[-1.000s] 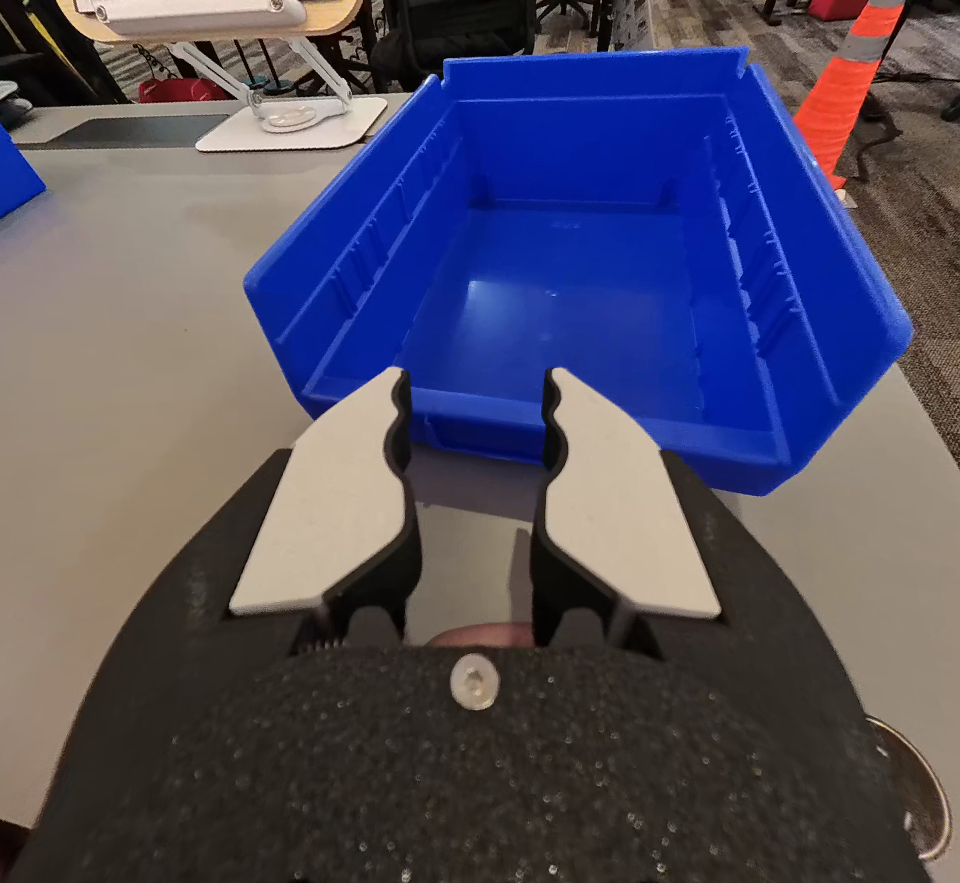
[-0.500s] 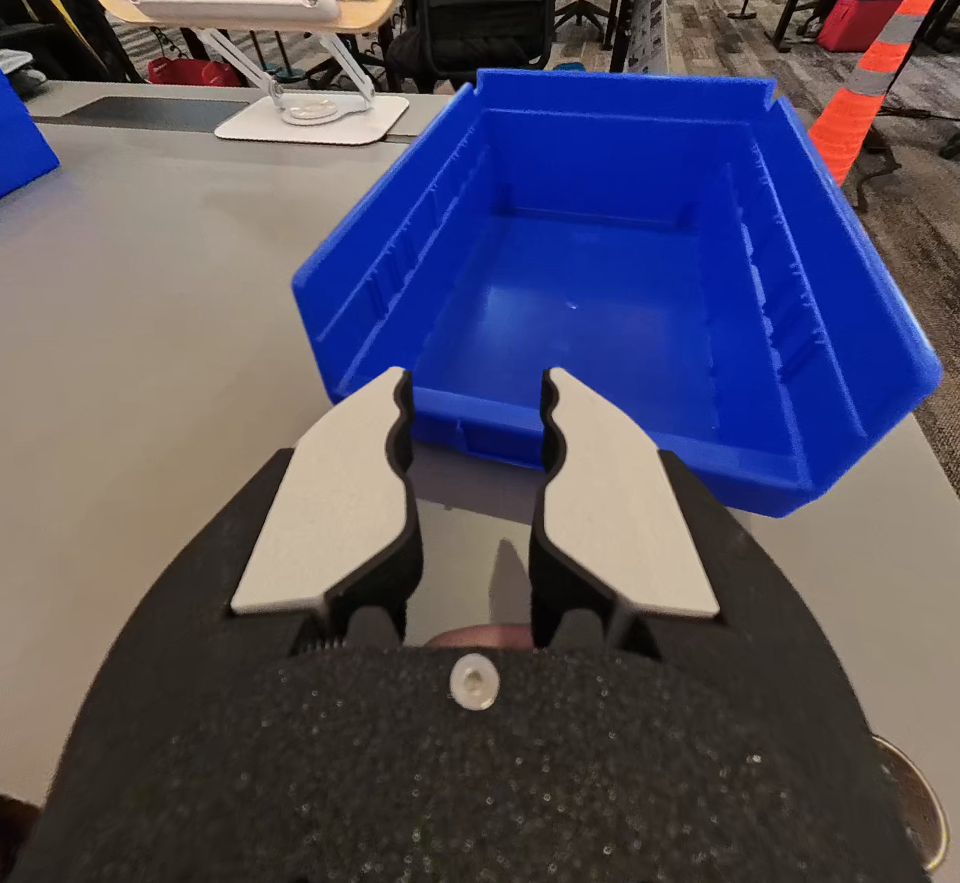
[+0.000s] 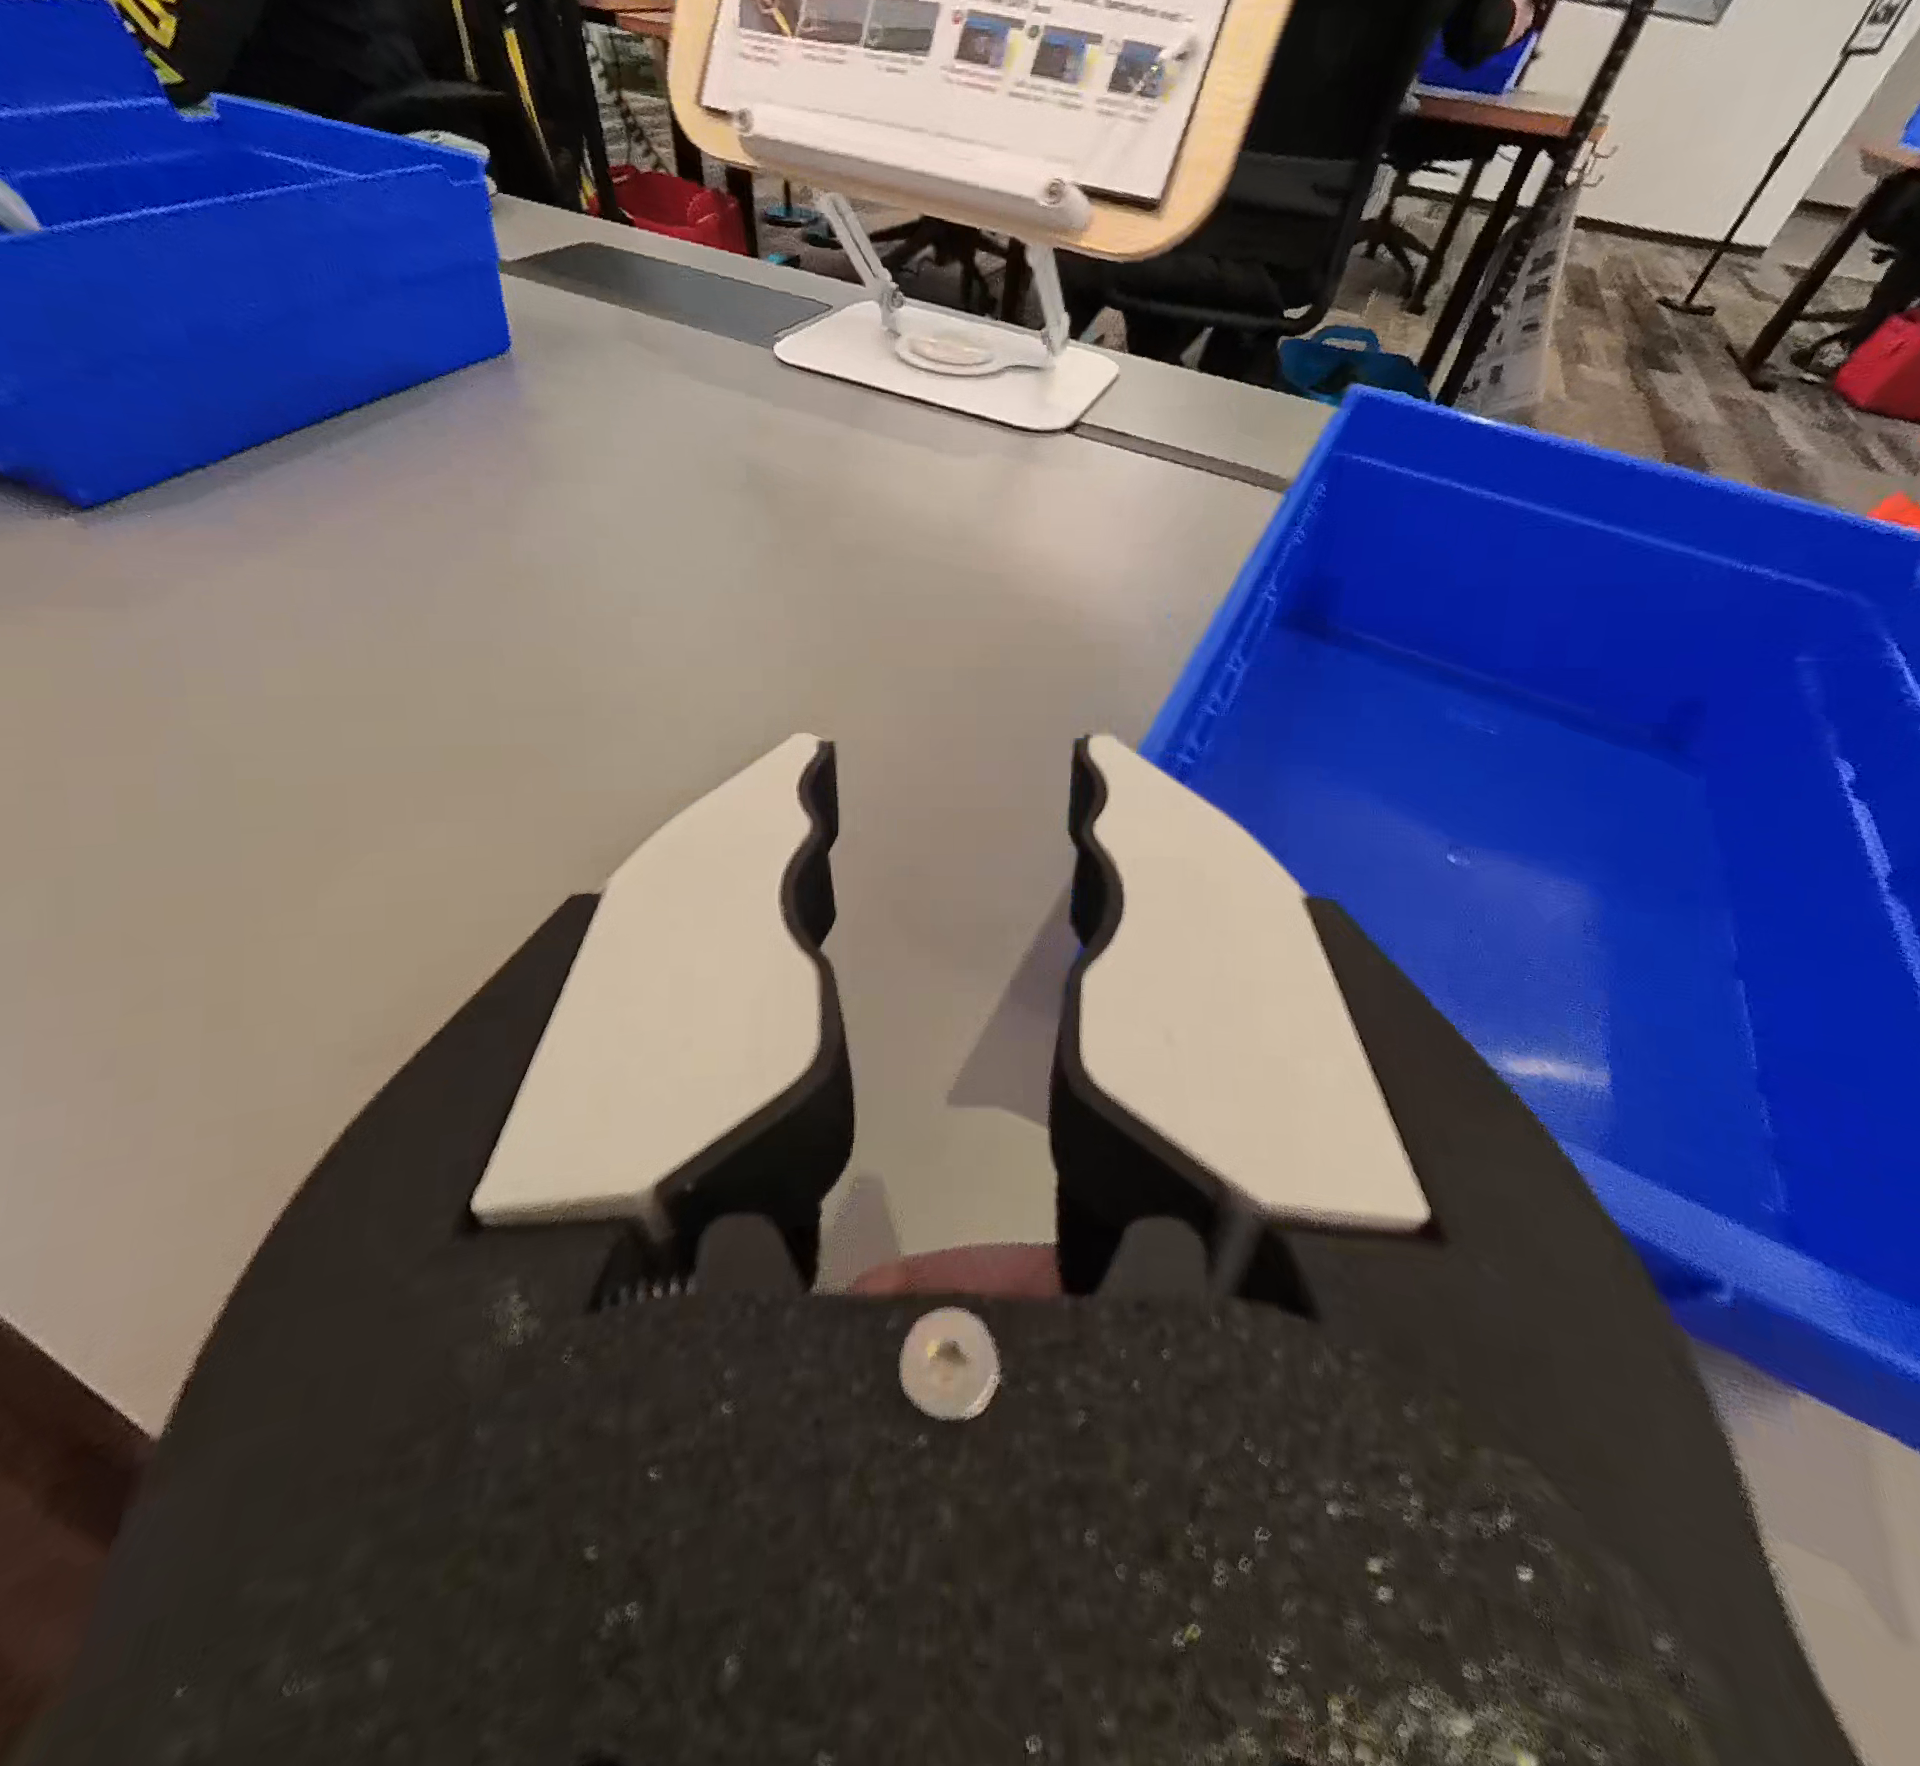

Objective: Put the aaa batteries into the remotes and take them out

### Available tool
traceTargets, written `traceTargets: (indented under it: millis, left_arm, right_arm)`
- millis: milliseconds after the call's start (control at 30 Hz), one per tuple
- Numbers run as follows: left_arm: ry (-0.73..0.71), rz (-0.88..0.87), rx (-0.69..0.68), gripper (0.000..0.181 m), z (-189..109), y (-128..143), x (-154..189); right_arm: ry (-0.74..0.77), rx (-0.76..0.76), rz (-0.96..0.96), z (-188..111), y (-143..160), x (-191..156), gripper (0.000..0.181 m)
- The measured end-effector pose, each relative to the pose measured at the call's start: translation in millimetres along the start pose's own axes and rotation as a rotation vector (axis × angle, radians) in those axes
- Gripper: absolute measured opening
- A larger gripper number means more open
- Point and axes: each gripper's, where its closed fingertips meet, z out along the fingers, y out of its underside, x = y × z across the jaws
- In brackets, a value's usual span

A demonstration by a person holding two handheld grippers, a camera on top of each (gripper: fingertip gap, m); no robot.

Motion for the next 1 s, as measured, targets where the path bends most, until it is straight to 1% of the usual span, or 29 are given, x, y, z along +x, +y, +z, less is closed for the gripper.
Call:
traceTargets:
  millis: [67, 133, 200, 233, 267, 300, 333, 367, 400, 433, 500, 533, 567, 633, 800, 900, 1000]
  left_arm:
    - [-0.001, 0.032, -0.002, 0.0, -6.9, -1.2, 2.9]
    - [-0.028, 0.04, -0.001, 0.0, -5.4, -1.6, 0.0]
    - [-0.026, 0.013, 0.011, 0.0, -0.4, -4.0, -2.0]
    - [-0.018, 0.015, -0.032, 0.005, 4.0, 0.0, -1.3]
    - [-0.04, 0.019, -0.078, 0.023, 8.7, 3.7, -4.8]
    - [-0.088, 0.027, -0.102, 0.028, 12.1, 5.2, -12.0]
    - [-0.112, 0.042, -0.121, 0.028, 15.4, 7.1, -15.8]
    - [-0.096, 0.042, -0.159, 0.031, 19.5, 11.9, -14.2]
    - [-0.06, 0.027, -0.206, 0.039, 24.1, 17.9, -10.1]
    - [-0.032, 0.005, -0.227, 0.04, 28.1, 20.3, -7.4]
    - [-0.042, -0.013, -0.239, 0.041, 34.6, 22.4, -12.3]
    - [-0.051, -0.023, -0.261, 0.045, 38.2, 26.0, -15.6]
    - [-0.039, -0.034, -0.268, 0.042, 41.4, 27.3, -15.8]
    - [-0.017, -0.047, -0.25, 0.043, 44.6, 25.8, -13.9]
    - [-0.037, -0.004, -0.269, 0.046, 47.6, 27.0, -11.9]
    - [-0.011, -0.008, -0.353, 0.047, 46.4, 31.1, -9.3]
    - [0.075, -0.044, -0.412, 0.049, 46.2, 33.4, -5.1]
  right_arm:
    - [-0.019, 0.007, -0.016, 6.1, -5.2, -11.8, 0.042]
    - [-0.095, 0.002, -0.009, 15.4, -9.9, -32.2, 0.042]
    - [-0.168, 0.004, 0.001, 22.6, -14.0, -51.3, 0.042]
    - [-0.187, 0.002, -0.004, 25.2, -14.3, -57.9, 0.042]
    - [-0.199, -0.005, -0.015, 27.1, -12.9, -62.8, 0.042]
    - [-0.203, -0.01, -0.026, 28.0, -10.6, -66.1, 0.042]
    - [-0.204, -0.012, -0.032, 27.8, -8.0, -68.1, 0.042]
    - [-0.206, -0.014, -0.03, 27.0, -4.9, -69.6, 0.042]
    - [-0.209, -0.02, -0.023, 26.0, -0.9, -70.7, 0.042]
    - [-0.211, -0.026, -0.014, 25.0, 3.3, -70.7, 0.042]
    - [-0.211, -0.039, 0.007, 23.4, 10.7, -68.6, 0.042]
    - [-0.212, -0.047, 0.015, 22.6, 13.7, -66.9, 0.042]
    - [-0.212, -0.053, 0.02, 22.1, 15.7, -64.8, 0.042]
    - [-0.207, -0.059, 0.019, 21.0, 17.6, -60.0, 0.042]
    - [-0.208, -0.061, 0.041, 19.1, 18.8, -53.7, 0.042]
    - [-0.226, -0.073, 0.053, 19.1, 21.5, -56.7, 0.042]
    - [-0.24, -0.085, 0.05, 19.0, 23.9, -60.3, 0.042]
